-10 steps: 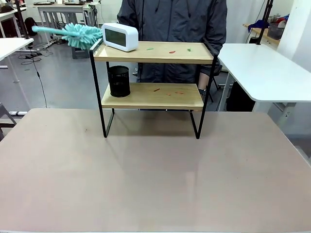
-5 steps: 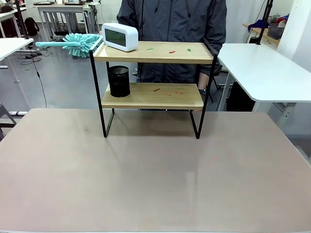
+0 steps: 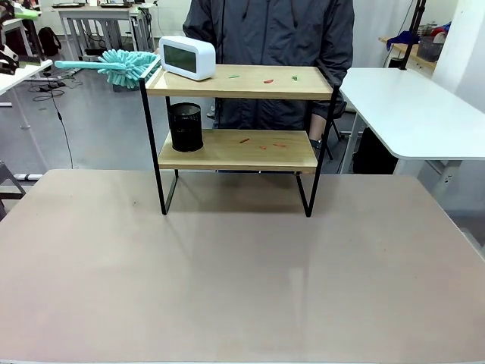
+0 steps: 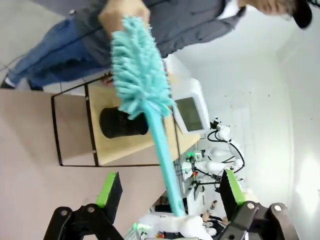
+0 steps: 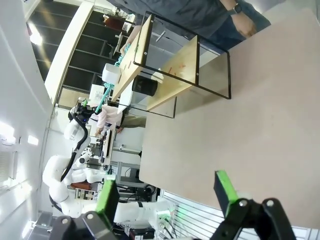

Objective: Clean the shelf.
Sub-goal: Pick up the Duster from the human.

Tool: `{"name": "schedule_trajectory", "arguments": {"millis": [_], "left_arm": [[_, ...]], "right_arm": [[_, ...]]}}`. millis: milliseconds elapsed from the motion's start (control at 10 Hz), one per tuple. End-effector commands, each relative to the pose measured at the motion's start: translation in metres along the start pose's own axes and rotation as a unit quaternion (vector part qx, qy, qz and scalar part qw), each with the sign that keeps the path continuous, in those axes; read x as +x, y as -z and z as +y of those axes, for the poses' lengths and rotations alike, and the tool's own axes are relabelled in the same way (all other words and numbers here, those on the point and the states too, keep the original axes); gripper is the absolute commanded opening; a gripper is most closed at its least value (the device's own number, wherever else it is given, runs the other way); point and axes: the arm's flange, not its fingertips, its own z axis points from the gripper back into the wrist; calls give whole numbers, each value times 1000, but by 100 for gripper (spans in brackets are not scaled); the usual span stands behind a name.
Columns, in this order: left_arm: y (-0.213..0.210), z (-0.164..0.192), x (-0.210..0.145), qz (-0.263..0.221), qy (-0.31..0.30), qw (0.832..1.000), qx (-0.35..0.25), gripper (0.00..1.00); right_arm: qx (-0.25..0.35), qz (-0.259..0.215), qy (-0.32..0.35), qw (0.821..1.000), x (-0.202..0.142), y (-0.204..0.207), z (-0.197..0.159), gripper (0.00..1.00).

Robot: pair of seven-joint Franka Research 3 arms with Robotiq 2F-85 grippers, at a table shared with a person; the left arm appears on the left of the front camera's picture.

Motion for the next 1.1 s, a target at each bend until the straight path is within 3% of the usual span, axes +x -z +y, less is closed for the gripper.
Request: {"name": "schedule_trajectory", "arguments": {"millis": [0, 300, 600, 900, 1000], "left_arm": [[14, 0, 4, 25, -51, 998, -4, 100], [44, 27, -8, 83, -114, 990, -20, 100], [62, 35, -21, 130, -129, 982, -55, 100], [69, 33, -25, 132, -135, 980, -65, 100], [70, 34, -24, 117, -130, 982, -71, 64]], "right_arm": [[9, -4, -14, 1000, 3, 1, 2, 100], [9, -4, -14, 1000, 3, 1, 2, 100], [9, -4, -14, 1000, 3, 1, 2, 100], [9, -4, -14, 1000, 3, 1, 2, 100], [9, -4, -14, 1000, 3, 1, 2, 100]]}}
